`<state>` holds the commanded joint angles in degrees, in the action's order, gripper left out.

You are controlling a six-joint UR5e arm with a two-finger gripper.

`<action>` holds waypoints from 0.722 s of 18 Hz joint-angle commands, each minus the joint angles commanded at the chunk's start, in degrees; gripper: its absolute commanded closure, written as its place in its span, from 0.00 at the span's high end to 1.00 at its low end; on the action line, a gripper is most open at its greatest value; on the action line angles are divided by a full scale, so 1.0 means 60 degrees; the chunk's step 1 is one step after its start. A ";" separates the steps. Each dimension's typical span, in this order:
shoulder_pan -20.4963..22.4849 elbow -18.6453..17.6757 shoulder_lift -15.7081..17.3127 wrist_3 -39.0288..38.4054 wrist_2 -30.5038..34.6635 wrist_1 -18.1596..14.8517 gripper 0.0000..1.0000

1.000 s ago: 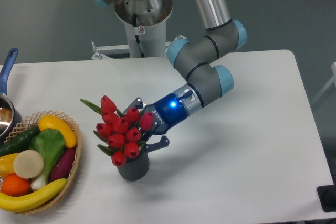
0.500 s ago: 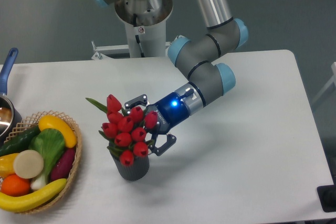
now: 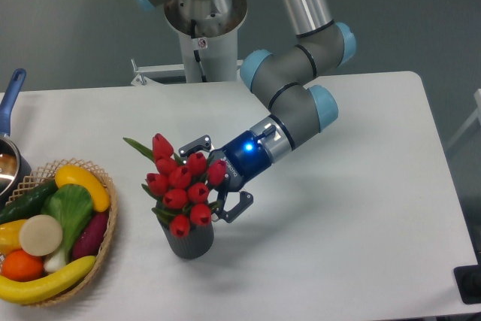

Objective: Insert the flowers into the vase

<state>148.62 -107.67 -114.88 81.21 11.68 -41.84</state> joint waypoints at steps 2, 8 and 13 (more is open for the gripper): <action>0.0000 0.0015 0.0147 0.0015 0.0367 0.0000 1.00; 0.0190 0.0264 0.0629 -0.0029 0.1130 -0.0015 1.00; 0.0644 -0.0145 0.1375 0.0000 0.2767 0.0000 1.00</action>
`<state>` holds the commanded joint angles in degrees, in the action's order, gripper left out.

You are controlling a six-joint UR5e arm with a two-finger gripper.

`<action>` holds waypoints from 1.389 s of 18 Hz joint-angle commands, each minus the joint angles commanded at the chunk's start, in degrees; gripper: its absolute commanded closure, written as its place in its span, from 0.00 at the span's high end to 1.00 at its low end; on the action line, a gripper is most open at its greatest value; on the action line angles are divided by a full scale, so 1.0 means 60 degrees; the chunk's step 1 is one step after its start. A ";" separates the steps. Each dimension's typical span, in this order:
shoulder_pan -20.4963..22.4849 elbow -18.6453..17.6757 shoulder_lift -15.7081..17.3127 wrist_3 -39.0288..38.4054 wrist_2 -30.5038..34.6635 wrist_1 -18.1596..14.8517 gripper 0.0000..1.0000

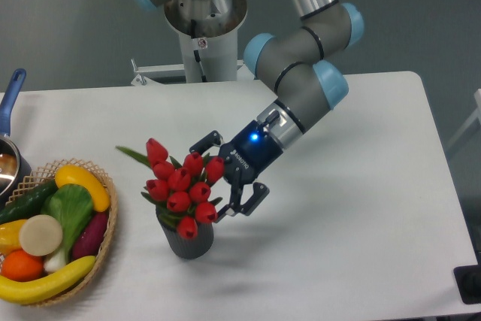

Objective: Insert the flowers into the vase

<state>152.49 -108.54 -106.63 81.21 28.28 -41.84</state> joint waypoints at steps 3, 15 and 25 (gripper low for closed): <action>0.0220 0.0028 0.0646 -0.0029 0.1231 -0.0015 1.00; 0.1744 0.0379 0.2902 0.0029 0.4366 -0.0483 1.00; 0.2080 0.0468 0.3708 0.4492 0.7401 -0.2167 1.00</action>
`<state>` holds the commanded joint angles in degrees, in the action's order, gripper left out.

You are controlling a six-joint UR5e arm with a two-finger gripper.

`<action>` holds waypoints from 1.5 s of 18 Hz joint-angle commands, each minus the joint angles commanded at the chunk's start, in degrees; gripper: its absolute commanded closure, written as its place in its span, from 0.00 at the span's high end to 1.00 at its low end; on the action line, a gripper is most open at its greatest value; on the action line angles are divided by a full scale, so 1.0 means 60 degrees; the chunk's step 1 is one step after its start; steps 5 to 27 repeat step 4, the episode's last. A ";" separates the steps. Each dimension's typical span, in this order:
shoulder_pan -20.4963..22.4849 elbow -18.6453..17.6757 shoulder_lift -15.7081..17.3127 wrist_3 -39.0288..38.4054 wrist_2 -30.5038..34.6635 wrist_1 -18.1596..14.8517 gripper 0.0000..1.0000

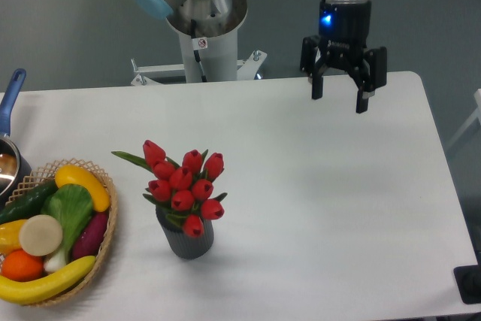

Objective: Insert the flowers into the vase

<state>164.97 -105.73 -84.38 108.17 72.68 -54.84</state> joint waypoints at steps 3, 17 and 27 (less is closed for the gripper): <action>0.0292 -0.0292 0.0249 0.0736 0.0089 -0.0133 1.00; 0.0424 -0.0409 0.0351 0.0751 0.0074 -0.0133 1.00; 0.0424 -0.0409 0.0351 0.0751 0.0074 -0.0133 1.00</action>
